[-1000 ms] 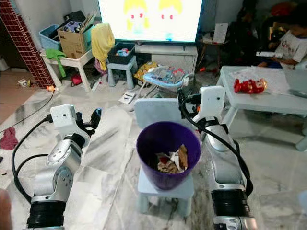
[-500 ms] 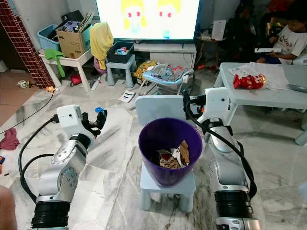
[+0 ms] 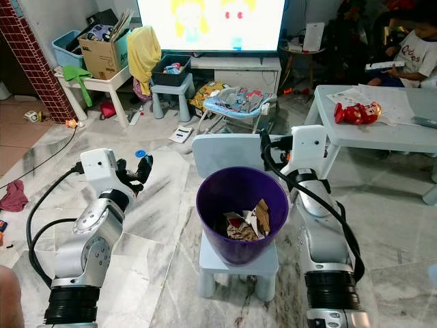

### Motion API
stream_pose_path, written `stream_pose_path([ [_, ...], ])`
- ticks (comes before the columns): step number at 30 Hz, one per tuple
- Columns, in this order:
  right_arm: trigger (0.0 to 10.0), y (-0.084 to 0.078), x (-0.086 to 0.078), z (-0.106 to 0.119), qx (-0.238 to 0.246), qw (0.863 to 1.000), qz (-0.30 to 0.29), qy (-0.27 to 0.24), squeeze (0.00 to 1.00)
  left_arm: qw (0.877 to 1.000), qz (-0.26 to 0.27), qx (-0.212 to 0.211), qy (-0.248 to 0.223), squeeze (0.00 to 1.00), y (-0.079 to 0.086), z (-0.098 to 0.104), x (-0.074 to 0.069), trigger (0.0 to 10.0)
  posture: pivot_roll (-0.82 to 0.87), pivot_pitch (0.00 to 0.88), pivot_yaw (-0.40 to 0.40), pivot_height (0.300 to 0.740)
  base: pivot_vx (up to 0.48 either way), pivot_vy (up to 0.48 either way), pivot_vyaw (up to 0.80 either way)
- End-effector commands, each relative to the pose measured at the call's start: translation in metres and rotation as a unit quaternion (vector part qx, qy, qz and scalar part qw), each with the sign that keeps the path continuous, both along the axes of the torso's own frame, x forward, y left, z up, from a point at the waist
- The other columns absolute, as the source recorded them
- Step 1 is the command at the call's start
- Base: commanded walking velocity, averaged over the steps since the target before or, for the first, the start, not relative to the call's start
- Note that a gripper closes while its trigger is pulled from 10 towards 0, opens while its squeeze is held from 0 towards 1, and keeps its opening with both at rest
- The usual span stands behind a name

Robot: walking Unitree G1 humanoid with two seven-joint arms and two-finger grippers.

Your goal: Picking trash to rubbish bin

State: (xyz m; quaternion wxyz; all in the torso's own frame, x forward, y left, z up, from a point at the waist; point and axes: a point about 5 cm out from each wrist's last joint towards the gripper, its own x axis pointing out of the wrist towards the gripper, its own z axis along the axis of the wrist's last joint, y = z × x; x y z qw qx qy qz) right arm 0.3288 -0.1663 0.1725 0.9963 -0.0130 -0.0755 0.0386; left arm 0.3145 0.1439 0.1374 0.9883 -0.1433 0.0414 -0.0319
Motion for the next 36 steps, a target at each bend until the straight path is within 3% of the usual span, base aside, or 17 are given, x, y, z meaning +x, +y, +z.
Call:
stream_pose_path([
  [1, 10.0, 0.0025, 0.0015, 0.0024, 0.002, 1.000, 0.003, -0.003, 0.88, 1.000, -0.005, 0.002, 0.002, 0.00, 0.0011, 0.0006, 0.0009, 10.0, -0.01, 0.000, 0.017, 0.740, -0.334, 0.000, 0.00],
  [36, 10.0, 0.0018, 0.0012, 0.0013, 0.003, 1.000, 0.002, -0.001, 0.88, 1.000, -0.008, 0.000, 0.008, 0.00, -0.0020, -0.0013, -0.0006, 10.0, -0.01, 0.000, 0.016, 0.740, -0.351, 0.000, 0.00],
])
